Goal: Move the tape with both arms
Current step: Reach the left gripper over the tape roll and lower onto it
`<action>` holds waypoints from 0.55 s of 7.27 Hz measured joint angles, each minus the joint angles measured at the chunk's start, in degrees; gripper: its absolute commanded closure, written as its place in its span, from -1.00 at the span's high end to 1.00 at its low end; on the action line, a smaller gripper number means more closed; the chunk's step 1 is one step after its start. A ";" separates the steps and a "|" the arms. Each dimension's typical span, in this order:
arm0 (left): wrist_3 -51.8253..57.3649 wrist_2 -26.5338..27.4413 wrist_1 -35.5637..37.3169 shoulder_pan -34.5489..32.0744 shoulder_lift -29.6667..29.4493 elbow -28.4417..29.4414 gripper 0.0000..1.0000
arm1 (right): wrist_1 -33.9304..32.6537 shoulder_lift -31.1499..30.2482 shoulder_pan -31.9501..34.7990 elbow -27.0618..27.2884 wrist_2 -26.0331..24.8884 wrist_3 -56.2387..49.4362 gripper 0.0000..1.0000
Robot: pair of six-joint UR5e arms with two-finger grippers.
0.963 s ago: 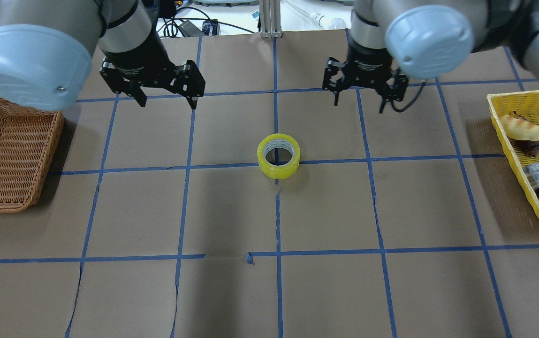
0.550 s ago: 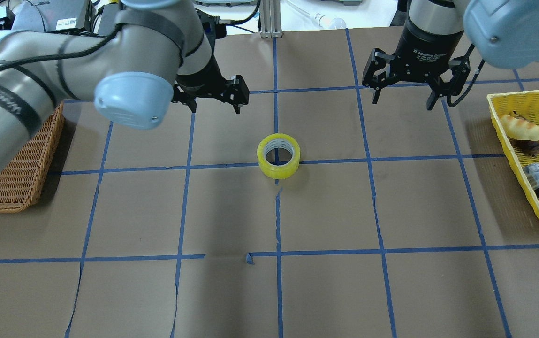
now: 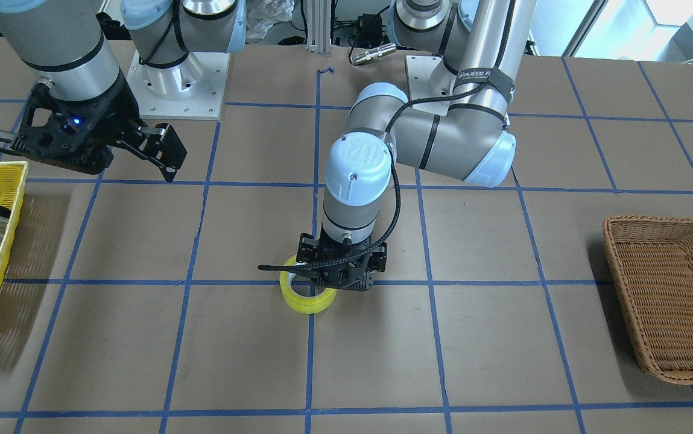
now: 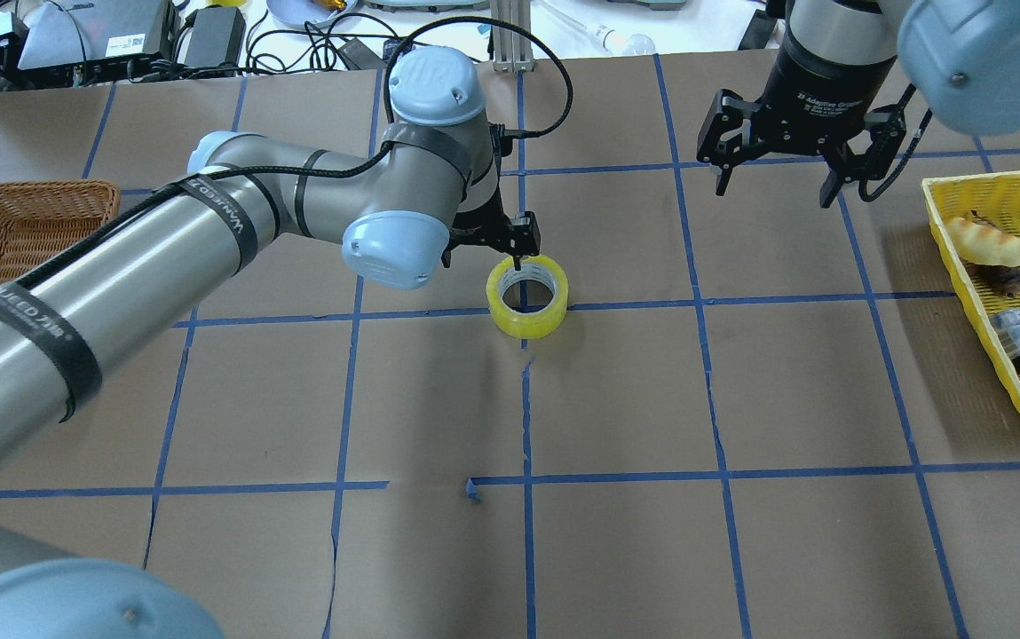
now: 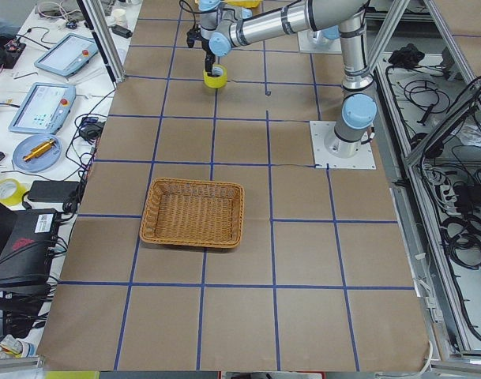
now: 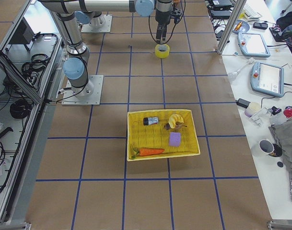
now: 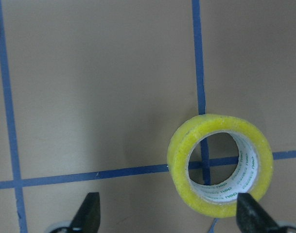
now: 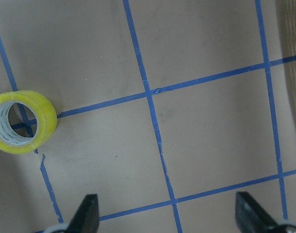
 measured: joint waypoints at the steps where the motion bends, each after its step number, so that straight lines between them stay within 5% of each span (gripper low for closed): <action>1: -0.21 -0.57 2.74 -0.27 -1.65 -0.82 0.13 | 0.03 -0.42 0.08 0.02 0.49 -0.16 1.00; 2: -0.33 -1.60 6.75 -0.39 -2.84 -1.95 -0.55 | 0.22 -0.90 0.09 0.04 0.71 -0.28 1.00; 4: -0.58 -2.21 10.03 -0.43 -4.53 -2.96 -1.00 | 0.37 -1.58 0.05 -0.03 0.87 -0.39 1.00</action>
